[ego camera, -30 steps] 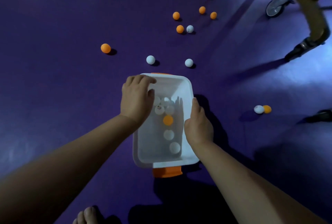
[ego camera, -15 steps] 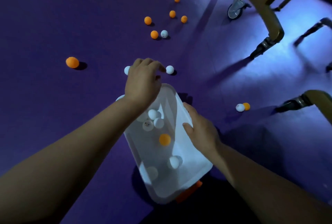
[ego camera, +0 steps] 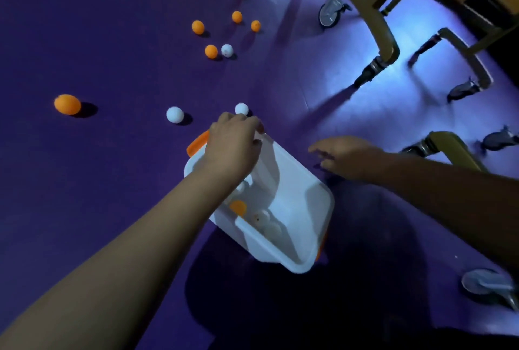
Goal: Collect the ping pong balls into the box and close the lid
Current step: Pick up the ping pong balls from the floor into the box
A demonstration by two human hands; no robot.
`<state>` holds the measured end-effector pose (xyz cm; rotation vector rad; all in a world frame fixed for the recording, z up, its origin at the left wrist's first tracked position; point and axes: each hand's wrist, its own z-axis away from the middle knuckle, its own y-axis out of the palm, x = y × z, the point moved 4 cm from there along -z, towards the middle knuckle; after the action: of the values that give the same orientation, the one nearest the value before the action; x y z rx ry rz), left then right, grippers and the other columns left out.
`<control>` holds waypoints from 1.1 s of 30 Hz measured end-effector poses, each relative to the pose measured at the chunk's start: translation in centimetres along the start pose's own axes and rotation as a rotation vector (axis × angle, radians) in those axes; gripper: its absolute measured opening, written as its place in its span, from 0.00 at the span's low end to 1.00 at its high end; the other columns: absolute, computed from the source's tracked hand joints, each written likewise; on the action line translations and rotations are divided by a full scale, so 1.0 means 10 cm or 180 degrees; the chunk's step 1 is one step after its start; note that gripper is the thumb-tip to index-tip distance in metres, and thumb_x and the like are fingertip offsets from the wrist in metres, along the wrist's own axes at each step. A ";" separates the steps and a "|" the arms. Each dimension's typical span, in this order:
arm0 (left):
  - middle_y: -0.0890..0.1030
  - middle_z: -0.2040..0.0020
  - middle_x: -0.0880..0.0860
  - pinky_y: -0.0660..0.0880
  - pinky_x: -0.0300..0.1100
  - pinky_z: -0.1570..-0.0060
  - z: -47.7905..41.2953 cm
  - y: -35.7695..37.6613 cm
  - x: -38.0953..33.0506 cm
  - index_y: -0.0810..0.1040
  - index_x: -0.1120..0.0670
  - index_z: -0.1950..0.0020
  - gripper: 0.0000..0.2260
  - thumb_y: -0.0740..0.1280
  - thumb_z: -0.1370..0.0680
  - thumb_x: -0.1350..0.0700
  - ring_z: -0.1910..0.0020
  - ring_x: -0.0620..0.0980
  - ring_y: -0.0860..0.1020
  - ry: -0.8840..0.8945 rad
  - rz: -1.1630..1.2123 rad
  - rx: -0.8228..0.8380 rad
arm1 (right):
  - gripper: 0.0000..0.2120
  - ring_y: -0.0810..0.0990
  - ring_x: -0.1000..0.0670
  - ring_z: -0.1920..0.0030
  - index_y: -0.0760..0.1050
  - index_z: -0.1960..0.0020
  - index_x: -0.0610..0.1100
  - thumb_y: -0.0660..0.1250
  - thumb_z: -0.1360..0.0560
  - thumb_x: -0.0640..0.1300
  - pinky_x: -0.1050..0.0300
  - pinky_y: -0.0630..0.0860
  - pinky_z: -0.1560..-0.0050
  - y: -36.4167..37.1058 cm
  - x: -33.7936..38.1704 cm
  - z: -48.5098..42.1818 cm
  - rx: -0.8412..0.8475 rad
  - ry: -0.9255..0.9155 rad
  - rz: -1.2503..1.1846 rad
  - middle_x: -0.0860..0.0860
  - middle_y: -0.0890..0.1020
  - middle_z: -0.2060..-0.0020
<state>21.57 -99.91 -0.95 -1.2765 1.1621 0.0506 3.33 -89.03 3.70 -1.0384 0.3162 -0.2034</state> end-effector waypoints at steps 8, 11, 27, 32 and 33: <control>0.82 0.50 0.51 0.68 0.46 0.48 0.12 0.16 -0.30 0.78 0.52 0.42 0.12 0.66 0.24 0.53 0.47 0.54 0.75 0.0654 -0.0319 -0.0028 | 0.15 0.76 0.47 0.38 0.75 0.37 0.49 0.62 0.22 0.45 0.58 0.68 0.42 0.21 -0.77 0.03 -0.0036 -0.0195 0.0350 0.50 0.78 0.38; 0.82 0.54 0.51 0.72 0.48 0.50 0.04 0.26 -0.46 0.79 0.52 0.46 0.09 0.64 0.24 0.52 0.51 0.54 0.76 0.0912 -0.0638 0.0070 | 0.13 0.77 0.47 0.38 0.77 0.39 0.46 0.63 0.23 0.43 0.59 0.68 0.41 0.40 -1.11 -0.08 -0.0217 -0.0194 -0.0028 0.48 0.79 0.39; 0.79 0.65 0.47 0.75 0.47 0.64 -0.83 1.55 -1.10 0.78 0.50 0.60 0.14 0.53 0.27 0.50 0.64 0.51 0.76 0.1278 -0.1281 0.0677 | 0.27 0.72 0.36 0.38 0.71 0.33 0.43 0.68 0.31 0.34 0.43 0.72 0.38 1.55 -3.01 -1.00 -0.0682 0.0102 -0.0832 0.38 0.72 0.38; 0.79 0.67 0.48 0.76 0.46 0.67 -0.96 1.83 -1.17 0.80 0.51 0.61 0.17 0.53 0.27 0.49 0.66 0.52 0.77 0.1029 -0.1188 0.0679 | 0.22 0.74 0.43 0.41 0.73 0.36 0.44 0.71 0.29 0.37 0.51 0.74 0.50 1.74 -3.09 -1.16 -0.0680 0.0200 -0.1036 0.44 0.72 0.39; 0.79 0.67 0.48 0.76 0.46 0.68 -0.98 1.85 -1.16 0.80 0.51 0.61 0.17 0.53 0.27 0.49 0.66 0.52 0.77 0.0993 -0.1206 0.0680 | 0.19 0.75 0.42 0.45 0.74 0.39 0.41 0.70 0.30 0.35 0.53 0.74 0.53 1.76 -3.13 -1.17 -0.0774 0.0300 -0.1141 0.44 0.73 0.42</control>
<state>-1.36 -94.13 -4.46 -1.3210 1.1323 -0.5555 -29.77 -80.02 -12.02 -1.3259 0.2413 -0.5482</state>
